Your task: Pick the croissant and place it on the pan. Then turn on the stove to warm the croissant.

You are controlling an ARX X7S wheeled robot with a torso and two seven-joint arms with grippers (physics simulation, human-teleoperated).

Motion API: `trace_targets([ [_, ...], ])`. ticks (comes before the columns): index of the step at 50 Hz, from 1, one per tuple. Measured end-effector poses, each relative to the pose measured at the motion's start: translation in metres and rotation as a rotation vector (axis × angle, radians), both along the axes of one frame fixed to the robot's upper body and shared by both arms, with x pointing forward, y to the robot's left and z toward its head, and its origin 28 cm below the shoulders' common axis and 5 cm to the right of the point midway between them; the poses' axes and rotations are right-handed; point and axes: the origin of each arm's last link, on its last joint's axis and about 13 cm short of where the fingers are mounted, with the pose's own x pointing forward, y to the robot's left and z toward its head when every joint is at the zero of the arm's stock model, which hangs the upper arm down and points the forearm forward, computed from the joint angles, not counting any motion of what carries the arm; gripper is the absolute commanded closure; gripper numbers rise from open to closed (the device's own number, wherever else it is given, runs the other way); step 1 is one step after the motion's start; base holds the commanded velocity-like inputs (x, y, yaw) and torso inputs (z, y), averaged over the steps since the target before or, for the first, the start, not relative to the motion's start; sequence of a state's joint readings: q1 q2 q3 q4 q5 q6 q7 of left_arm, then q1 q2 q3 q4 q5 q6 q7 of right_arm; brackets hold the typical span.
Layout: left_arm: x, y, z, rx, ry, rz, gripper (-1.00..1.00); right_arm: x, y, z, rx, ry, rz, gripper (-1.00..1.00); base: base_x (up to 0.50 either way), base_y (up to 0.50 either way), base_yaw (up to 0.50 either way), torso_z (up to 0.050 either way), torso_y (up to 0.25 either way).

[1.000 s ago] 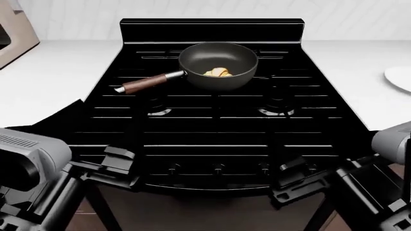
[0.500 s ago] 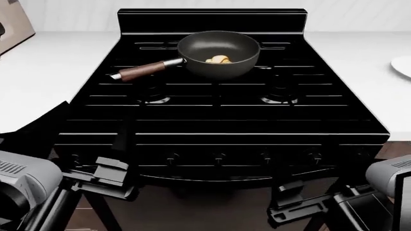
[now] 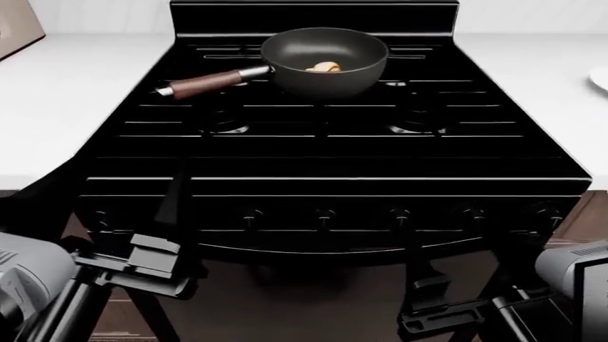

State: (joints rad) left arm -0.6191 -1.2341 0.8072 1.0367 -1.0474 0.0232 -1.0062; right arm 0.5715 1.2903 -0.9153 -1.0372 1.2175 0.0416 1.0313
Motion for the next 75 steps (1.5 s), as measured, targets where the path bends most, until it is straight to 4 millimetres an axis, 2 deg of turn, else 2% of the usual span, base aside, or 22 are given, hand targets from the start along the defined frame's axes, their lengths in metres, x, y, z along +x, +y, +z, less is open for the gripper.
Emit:
trace_targets([
  [35, 0.001, -0.001, -0.002, -0.015, -0.004, -0.01, -1.0, -0.001, 0.004, 0.001, 0.015, 0.042, -0.017, -1.0, 0.0, 0.0, 0.0, -0.05, 0.0],
  [68, -0.003, -0.001, 0.0, -0.015, -0.029, -0.01, -1.0, -0.002, 0.004, 0.008, 0.067, 0.004, -0.008, -1.0, 0.0, 0.0, 0.0, -0.05, 0.0],
  [75, -0.003, -0.001, -0.001, -0.018, -0.027, -0.012, -1.0, -0.002, 0.004, 0.011, 0.081, -0.013, -0.007, -1.0, 0.0, 0.0, 0.0, -0.003, 0.0],
])
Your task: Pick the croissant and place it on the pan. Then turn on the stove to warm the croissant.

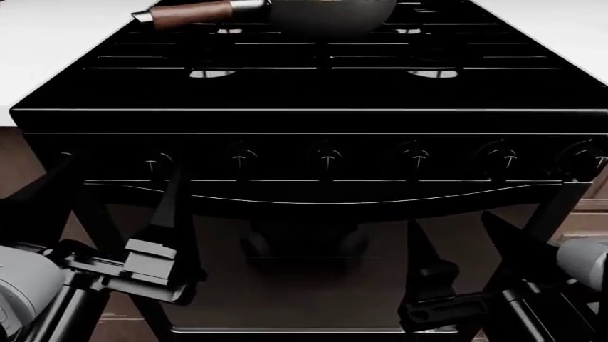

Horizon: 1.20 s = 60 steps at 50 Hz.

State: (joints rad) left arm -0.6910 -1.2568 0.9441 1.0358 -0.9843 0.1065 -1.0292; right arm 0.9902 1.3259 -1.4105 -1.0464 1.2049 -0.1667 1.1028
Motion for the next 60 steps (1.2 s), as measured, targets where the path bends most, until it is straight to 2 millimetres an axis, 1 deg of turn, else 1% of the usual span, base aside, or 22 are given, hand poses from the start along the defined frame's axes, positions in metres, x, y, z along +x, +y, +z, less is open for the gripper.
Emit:
trace_targets([
  [9, 0.0, 0.0, -0.001, -0.012, 0.003, -0.007, -1.0, 0.002, 0.002, 0.007, -0.004, -0.034, 0.001, -1.0, 0.0, 0.0, 0.0, 0.0, 0.0],
  [21, 0.002, 0.001, -0.003, -0.027, 0.009, -0.009, -1.0, 0.008, 0.007, 0.021, -0.042, -0.084, 0.013, -1.0, 0.0, 0.0, 0.0, 0.0, 0.0],
  [30, 0.003, 0.001, -0.002, -0.036, 0.007, -0.01, -1.0, 0.016, 0.008, 0.026, -0.07, -0.111, 0.007, -1.0, 0.0, 0.0, 0.0, 0.0, 0.0],
  [41, 0.002, 0.001, 0.001, -0.04, -0.007, -0.009, -1.0, 0.029, 0.009, 0.025, -0.078, -0.127, -0.011, -1.0, 0.0, 0.0, 0.0, 0.0, 0.0],
  [60, 0.003, 0.001, 0.001, -0.038, -0.007, -0.02, -1.0, 0.047, 0.011, 0.017, -0.079, -0.1, -0.029, -1.0, 0.0, 0.0, 0.0, 0.0, 0.0],
])
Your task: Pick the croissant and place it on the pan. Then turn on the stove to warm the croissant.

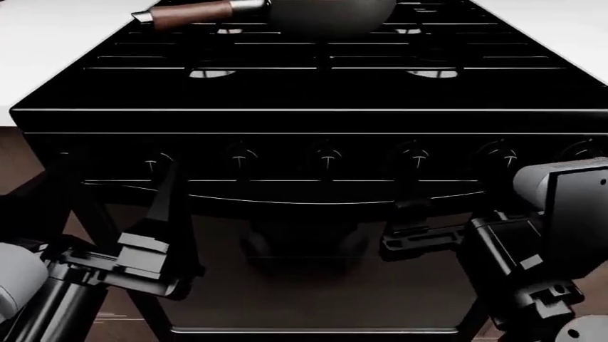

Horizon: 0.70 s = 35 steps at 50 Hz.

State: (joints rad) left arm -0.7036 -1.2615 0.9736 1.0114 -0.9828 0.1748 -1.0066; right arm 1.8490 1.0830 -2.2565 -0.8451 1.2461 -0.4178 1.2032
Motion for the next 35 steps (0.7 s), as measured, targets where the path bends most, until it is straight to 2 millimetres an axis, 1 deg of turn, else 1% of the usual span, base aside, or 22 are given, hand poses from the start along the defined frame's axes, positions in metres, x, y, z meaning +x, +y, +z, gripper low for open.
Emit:
trace_targets([
  [22, 0.002, 0.0, -0.001, -0.008, 0.008, -0.002, -1.0, 0.022, 0.0, -0.011, 0.015, 0.089, -0.038, -1.0, 0.0, 0.0, 0.0, 0.0, 0.0],
  [35, 0.002, 0.001, -0.001, -0.015, 0.011, 0.0, -1.0, 0.032, 0.001, -0.017, 0.018, 0.116, -0.045, -1.0, 0.0, 0.0, 0.0, 0.0, 0.0],
])
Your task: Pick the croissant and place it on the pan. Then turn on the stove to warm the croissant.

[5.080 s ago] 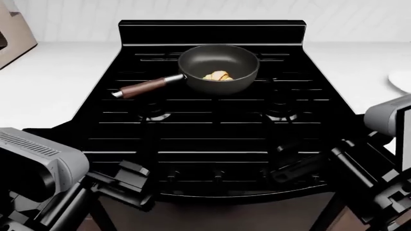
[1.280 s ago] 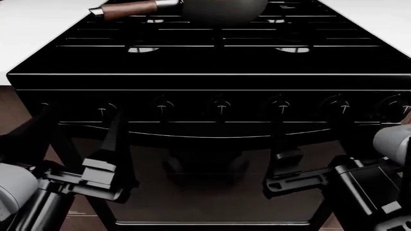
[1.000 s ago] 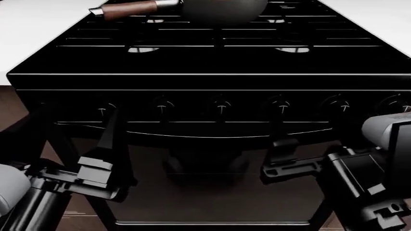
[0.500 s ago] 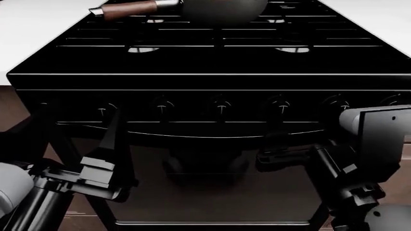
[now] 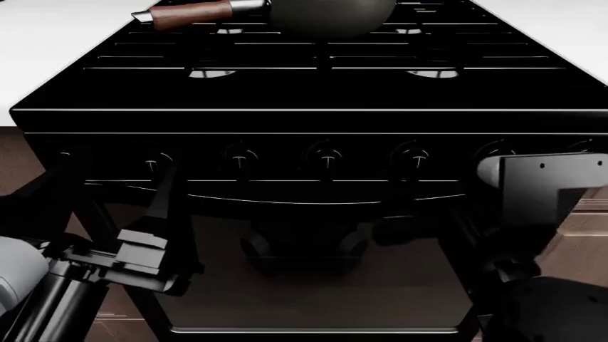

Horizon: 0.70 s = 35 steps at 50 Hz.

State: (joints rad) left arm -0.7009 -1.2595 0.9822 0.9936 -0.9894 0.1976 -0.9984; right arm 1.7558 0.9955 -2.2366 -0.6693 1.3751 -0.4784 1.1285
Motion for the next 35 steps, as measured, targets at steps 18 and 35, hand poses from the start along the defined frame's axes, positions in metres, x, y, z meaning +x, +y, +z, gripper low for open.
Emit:
trace_targets([
  [18, 0.002, 0.001, -0.001, -0.005, 0.004, 0.003, -1.0, 0.011, 0.0, -0.005, 0.006, 0.01, -0.013, -1.0, 0.0, 0.0, 0.0, 0.0, 0.0],
  [35, 0.003, 0.001, -0.001, -0.007, 0.008, 0.005, -1.0, 0.02, -0.003, -0.009, 0.013, 0.015, -0.03, -1.0, 0.0, 0.0, 0.0, 0.0, 0.0],
])
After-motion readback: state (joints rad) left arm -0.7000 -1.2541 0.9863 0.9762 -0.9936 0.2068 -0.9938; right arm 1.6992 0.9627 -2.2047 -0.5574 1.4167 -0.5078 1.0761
